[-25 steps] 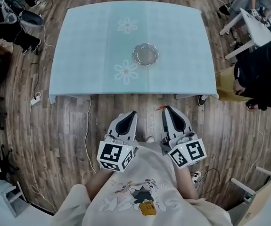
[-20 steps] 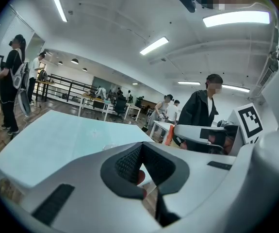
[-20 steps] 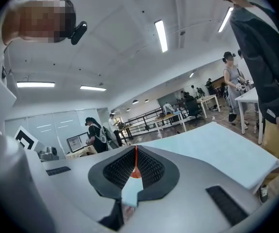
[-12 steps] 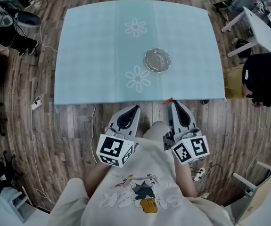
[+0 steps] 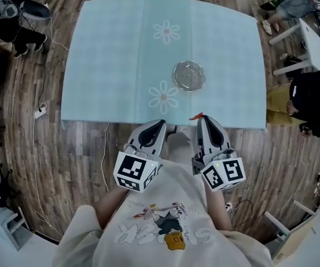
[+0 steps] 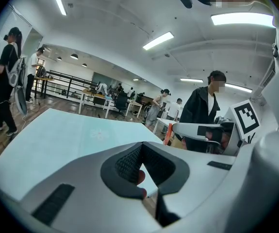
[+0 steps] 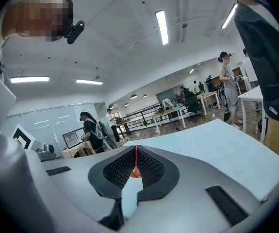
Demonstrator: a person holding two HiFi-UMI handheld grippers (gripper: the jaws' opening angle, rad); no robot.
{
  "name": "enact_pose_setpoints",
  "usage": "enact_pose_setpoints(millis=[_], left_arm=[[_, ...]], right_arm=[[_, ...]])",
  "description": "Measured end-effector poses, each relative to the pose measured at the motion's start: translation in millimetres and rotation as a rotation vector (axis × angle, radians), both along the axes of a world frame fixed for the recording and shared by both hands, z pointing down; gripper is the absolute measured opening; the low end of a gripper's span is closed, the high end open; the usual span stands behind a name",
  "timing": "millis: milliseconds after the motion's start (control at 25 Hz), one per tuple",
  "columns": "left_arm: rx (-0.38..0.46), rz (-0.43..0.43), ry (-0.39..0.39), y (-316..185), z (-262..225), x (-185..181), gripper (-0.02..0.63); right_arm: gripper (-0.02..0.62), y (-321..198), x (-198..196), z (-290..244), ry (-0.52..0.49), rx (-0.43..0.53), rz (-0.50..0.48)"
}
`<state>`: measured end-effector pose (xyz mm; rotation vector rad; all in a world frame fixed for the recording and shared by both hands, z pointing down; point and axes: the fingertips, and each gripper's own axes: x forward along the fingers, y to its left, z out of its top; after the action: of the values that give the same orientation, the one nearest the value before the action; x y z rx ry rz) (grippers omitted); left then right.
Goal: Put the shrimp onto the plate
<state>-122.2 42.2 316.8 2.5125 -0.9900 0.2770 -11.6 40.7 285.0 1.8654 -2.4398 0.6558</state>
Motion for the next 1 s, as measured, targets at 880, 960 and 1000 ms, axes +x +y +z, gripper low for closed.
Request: enact_pose_setpoints(millis=[880, 960, 1000], left_arm=[[-0.027, -0.23, -0.119, -99.8, 20.9, 100.4, 0.008], [-0.032, -0.245, -0.126, -105.0, 20.5, 111.7, 0.008], [-0.034, -0.253, -0.125, -106.9, 21.0, 116.0, 0.008]], right_arm=[[0.031, -127.8, 88.7, 35.8, 0.012, -0.048, -0.281], [0.031, -134.8, 99.8, 37.0, 0.002, -0.049, -0.297], [0.031, -137.5, 103.7, 39.0, -0.001, -0.052, -0.308]])
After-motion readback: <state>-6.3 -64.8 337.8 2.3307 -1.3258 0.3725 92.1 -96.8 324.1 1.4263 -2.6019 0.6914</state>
